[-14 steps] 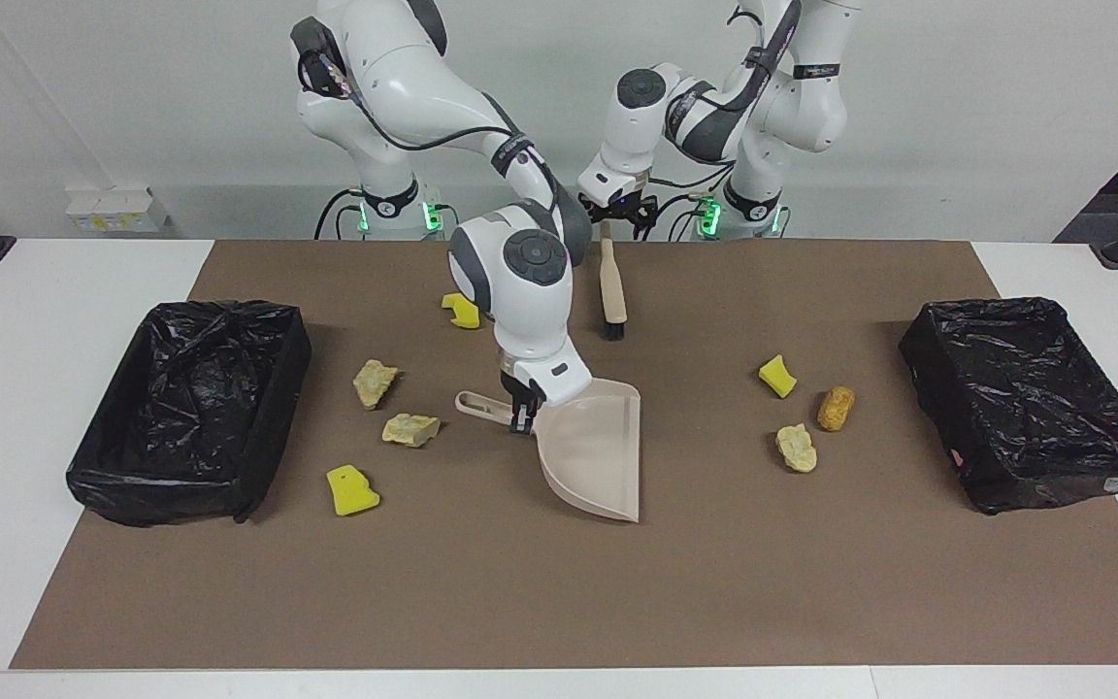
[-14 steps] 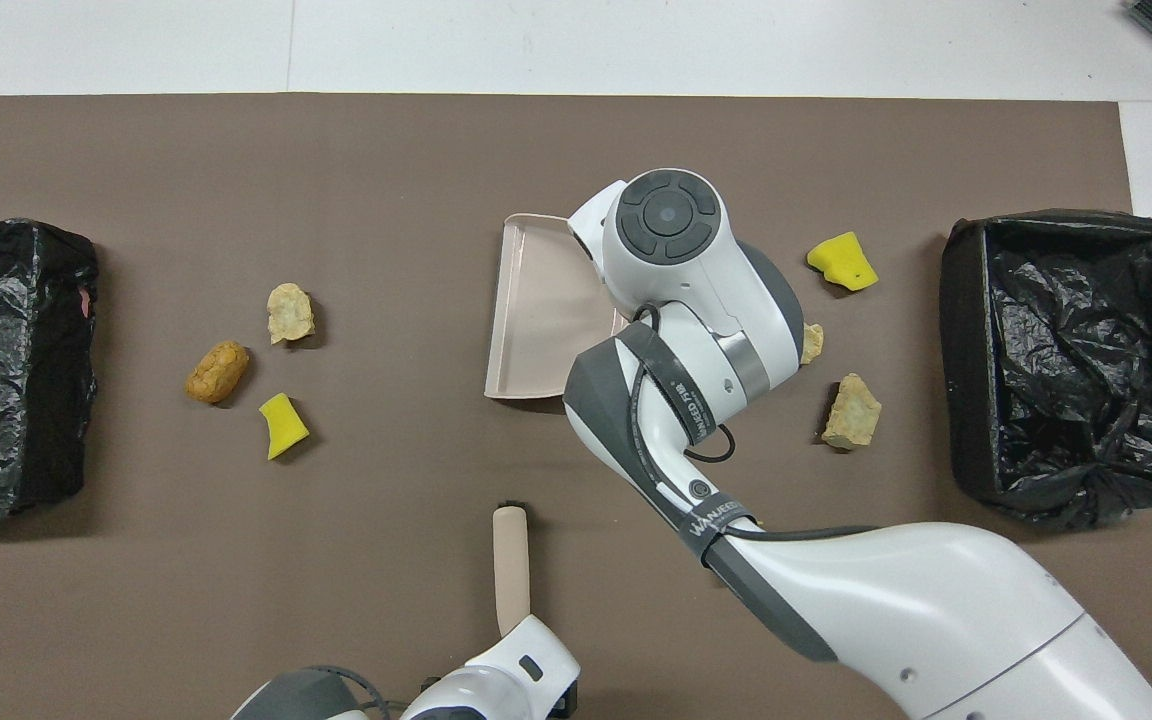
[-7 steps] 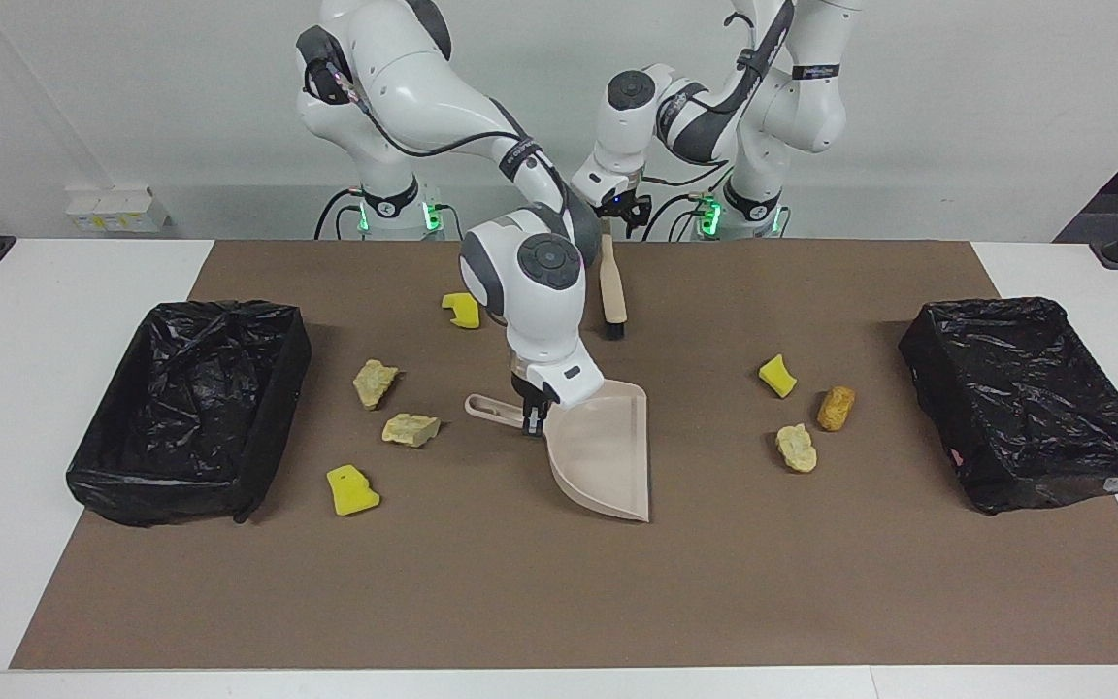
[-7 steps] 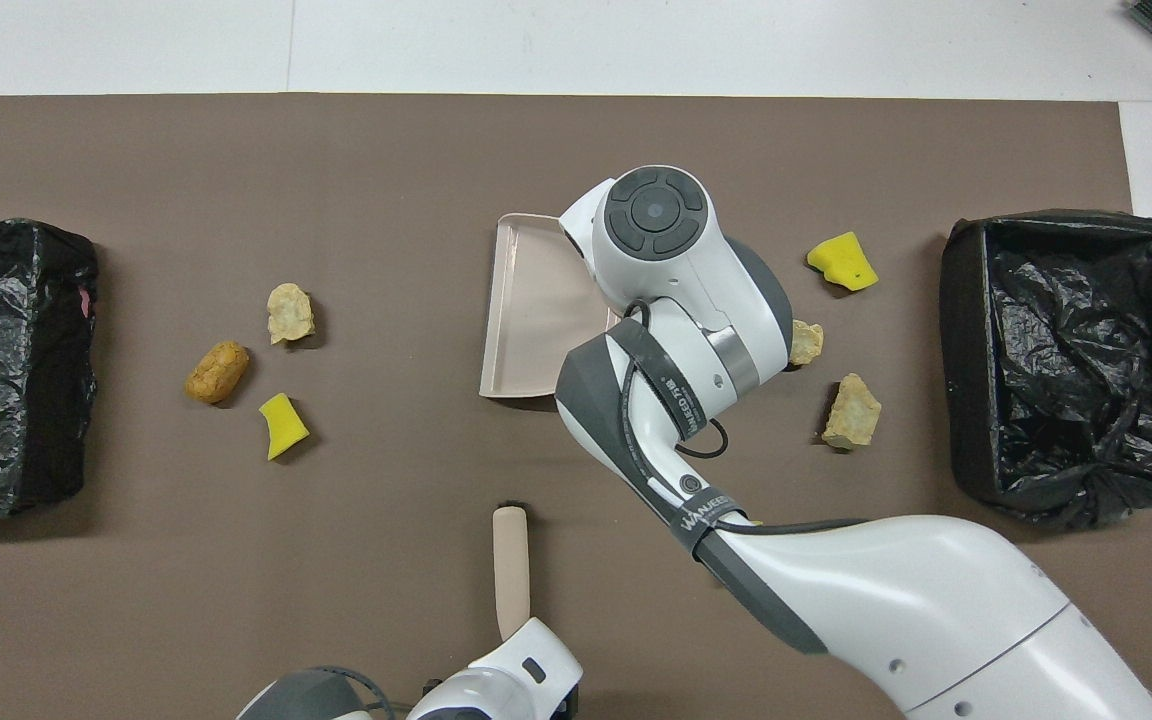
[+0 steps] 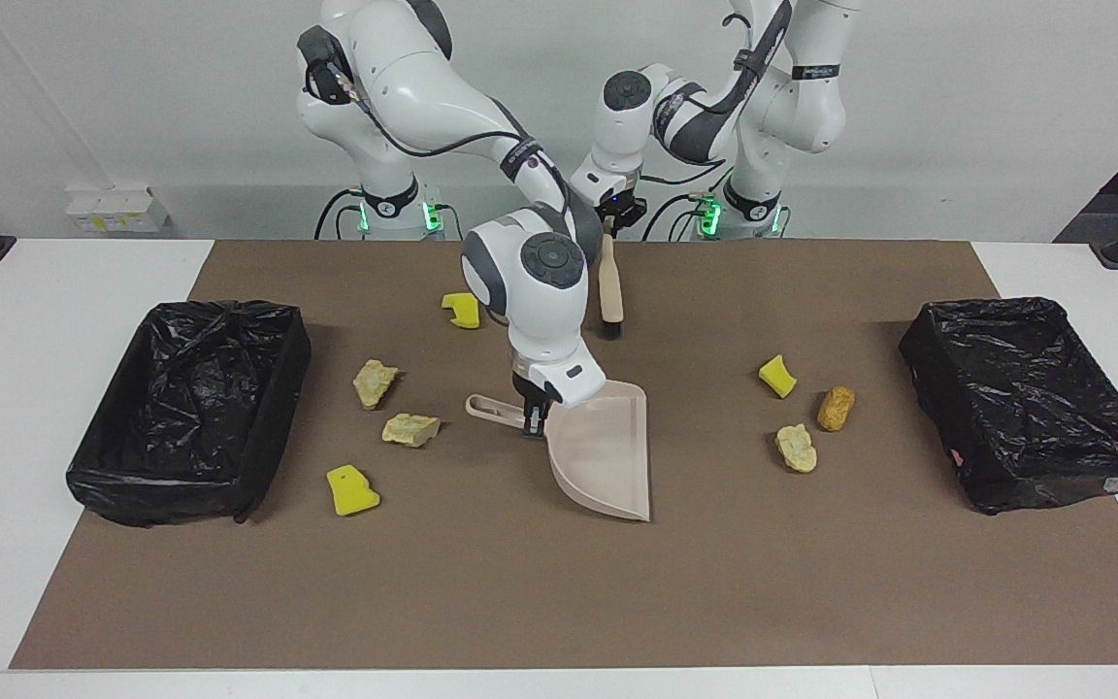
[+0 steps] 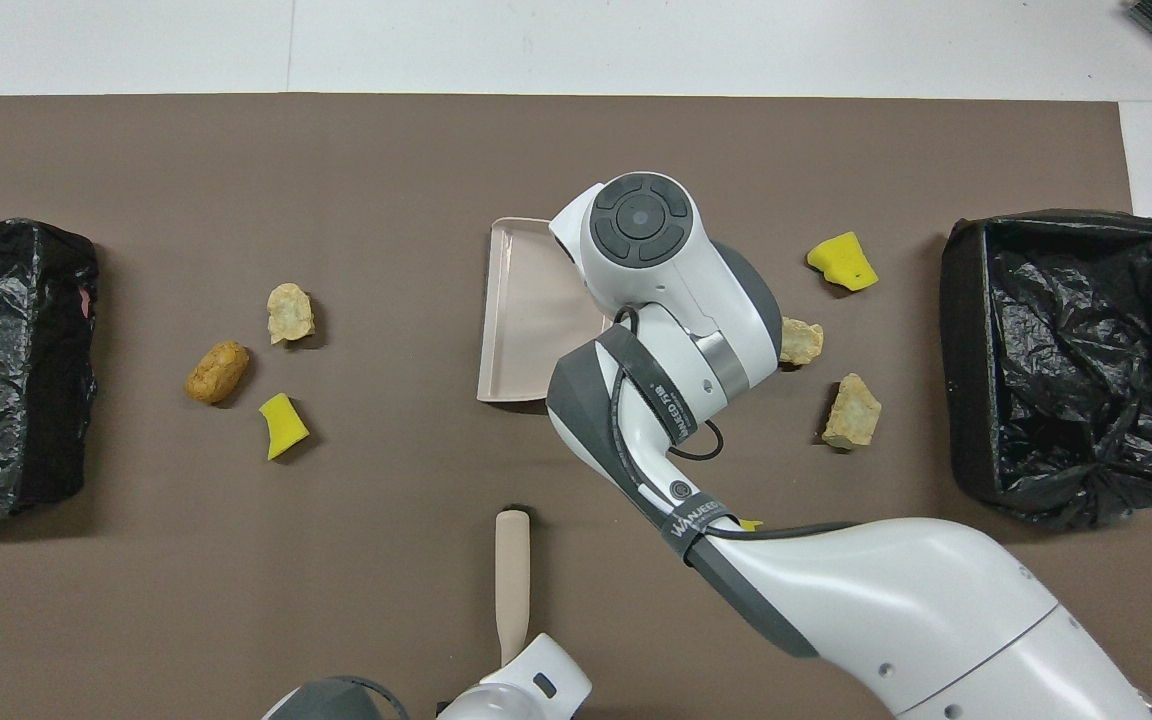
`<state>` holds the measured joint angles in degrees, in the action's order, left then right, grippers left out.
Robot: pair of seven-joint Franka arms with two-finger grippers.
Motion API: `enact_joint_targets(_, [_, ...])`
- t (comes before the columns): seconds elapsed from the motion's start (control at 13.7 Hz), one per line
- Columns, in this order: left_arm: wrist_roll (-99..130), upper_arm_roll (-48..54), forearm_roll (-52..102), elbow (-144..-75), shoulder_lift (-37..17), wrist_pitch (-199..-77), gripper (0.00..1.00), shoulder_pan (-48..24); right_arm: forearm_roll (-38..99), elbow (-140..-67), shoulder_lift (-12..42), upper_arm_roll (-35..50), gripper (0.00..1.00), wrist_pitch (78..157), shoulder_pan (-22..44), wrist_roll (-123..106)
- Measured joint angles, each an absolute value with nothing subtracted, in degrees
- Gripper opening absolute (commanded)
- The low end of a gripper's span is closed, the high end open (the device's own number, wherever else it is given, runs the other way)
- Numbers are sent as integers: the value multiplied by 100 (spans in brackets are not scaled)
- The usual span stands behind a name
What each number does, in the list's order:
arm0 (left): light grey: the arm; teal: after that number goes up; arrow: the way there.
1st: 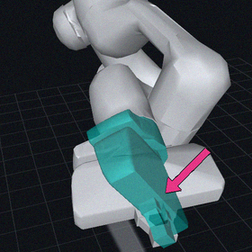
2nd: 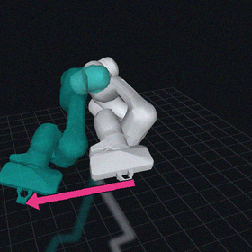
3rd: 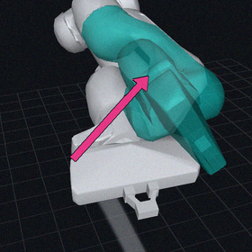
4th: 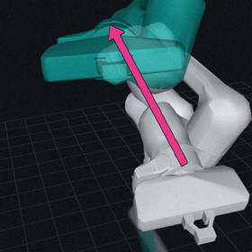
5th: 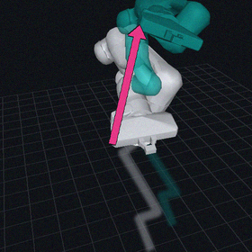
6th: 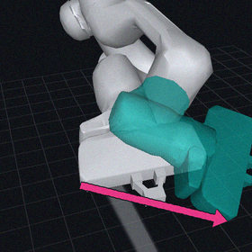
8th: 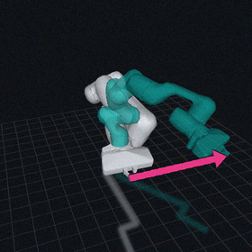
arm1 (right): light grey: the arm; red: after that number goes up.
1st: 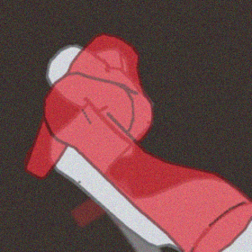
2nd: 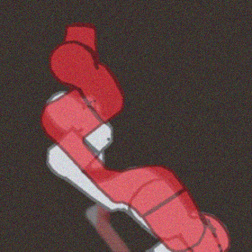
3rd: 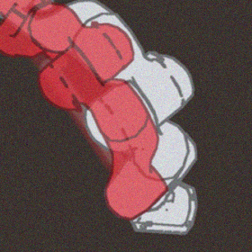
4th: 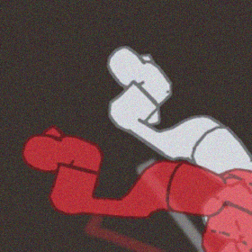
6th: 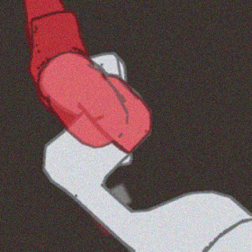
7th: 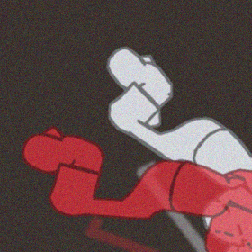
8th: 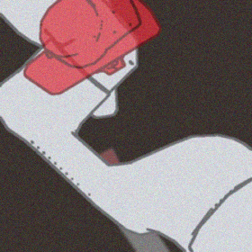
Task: Sweep and dump trash in bin
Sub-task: 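Grasp the beige brush handle with the left gripper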
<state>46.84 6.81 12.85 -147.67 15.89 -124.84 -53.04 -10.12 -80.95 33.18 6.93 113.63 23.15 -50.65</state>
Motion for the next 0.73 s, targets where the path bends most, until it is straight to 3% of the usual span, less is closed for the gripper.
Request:
enact_joint_targets(0.36, [3740, 550, 1260, -14341, 1673, -11261, 0, -4832, -1013, -8094, 3320, 692, 0, 11373, 2310, -5065])
enact_joint_targets(0.73, [2516, 471, 960, -13608, 2618, -9324, 0, -2886, -1013, -8091, 3321, 692, 0, 11440, 2310, -5065])
